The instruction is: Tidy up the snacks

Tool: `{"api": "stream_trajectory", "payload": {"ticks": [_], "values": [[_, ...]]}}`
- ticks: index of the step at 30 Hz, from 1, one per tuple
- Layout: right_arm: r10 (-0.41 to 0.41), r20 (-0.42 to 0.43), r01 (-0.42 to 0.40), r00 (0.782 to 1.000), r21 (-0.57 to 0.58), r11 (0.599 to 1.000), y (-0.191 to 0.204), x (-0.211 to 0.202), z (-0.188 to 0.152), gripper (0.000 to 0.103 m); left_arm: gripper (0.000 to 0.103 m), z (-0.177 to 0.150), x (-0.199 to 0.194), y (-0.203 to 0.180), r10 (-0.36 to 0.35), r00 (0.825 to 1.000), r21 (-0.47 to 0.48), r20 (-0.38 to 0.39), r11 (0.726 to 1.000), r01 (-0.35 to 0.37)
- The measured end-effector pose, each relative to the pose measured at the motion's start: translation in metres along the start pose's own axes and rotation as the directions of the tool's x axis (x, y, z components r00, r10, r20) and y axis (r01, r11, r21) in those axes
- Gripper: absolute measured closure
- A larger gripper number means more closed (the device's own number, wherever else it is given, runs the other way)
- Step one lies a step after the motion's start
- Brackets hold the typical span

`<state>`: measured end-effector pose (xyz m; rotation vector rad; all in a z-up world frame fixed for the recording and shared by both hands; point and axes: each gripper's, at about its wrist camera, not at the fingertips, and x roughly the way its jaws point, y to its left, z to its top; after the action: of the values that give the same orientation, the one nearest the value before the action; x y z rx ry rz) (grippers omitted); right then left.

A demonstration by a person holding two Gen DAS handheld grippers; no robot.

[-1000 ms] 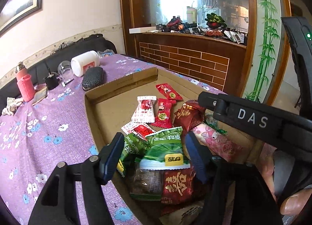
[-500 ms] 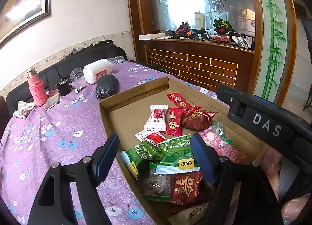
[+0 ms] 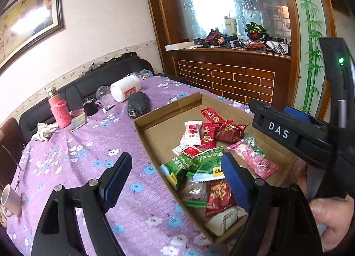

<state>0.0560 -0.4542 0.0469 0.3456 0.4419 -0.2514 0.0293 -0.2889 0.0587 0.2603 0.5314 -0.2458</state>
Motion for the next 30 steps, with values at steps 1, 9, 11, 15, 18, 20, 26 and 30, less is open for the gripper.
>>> {"api": "stream_trajectory", "payload": {"ticks": [1, 9, 11, 15, 18, 20, 26, 30], "values": [[-0.004, 0.003, 0.004, 1.0, 0.003, 1.0, -0.001, -0.001, 0.0, 0.026, 0.021, -0.001, -0.004, 0.002, 0.001, 1.0, -0.004, -0.003, 1.0, -0.001], [0.009, 0.107, -0.011, 0.994, 0.016, 1.0, 0.011, -0.072, 0.015, 0.026, 0.019, -0.011, -0.02, 0.038, 0.13, 0.991, -0.055, -0.03, 0.99, -0.132], [0.066, 0.157, -0.061, 0.985, -0.035, 0.998, 0.036, -0.109, 0.019, 0.025, 0.019, -0.012, -0.015, 0.057, 0.183, 0.981, -0.102, -0.063, 0.977, -0.189], [0.212, 0.187, -0.194, 0.959, -0.106, 0.975, 0.078, -0.158, 0.013, 0.02, 0.019, -0.015, -0.002, 0.093, 0.222, 0.962, -0.224, -0.158, 0.941, -0.254], [0.46, 0.134, -0.415, 0.878, -0.268, 0.87, 0.122, -0.206, -0.011, 0.02, 0.019, -0.022, 0.001, 0.117, 0.218, 0.956, -0.268, -0.198, 0.926, -0.267], [0.512, 0.099, -0.459, 0.853, -0.323, 0.828, 0.13, -0.214, -0.02, 0.02, 0.019, -0.026, -0.002, 0.13, 0.221, 0.954, -0.28, -0.203, 0.92, -0.273], [0.379, 0.038, -0.325, 0.925, -0.441, 0.837, 0.103, -0.187, -0.027, 0.02, 0.019, -0.038, -0.024, 0.168, 0.239, 0.952, -0.297, -0.192, 0.91, -0.289], [0.114, 0.143, -0.057, 0.983, -0.349, 0.935, 0.05, -0.139, 0.022, 0.02, 0.019, -0.045, -0.036, 0.172, 0.216, 0.961, -0.3, -0.171, 0.918, -0.26]]}}
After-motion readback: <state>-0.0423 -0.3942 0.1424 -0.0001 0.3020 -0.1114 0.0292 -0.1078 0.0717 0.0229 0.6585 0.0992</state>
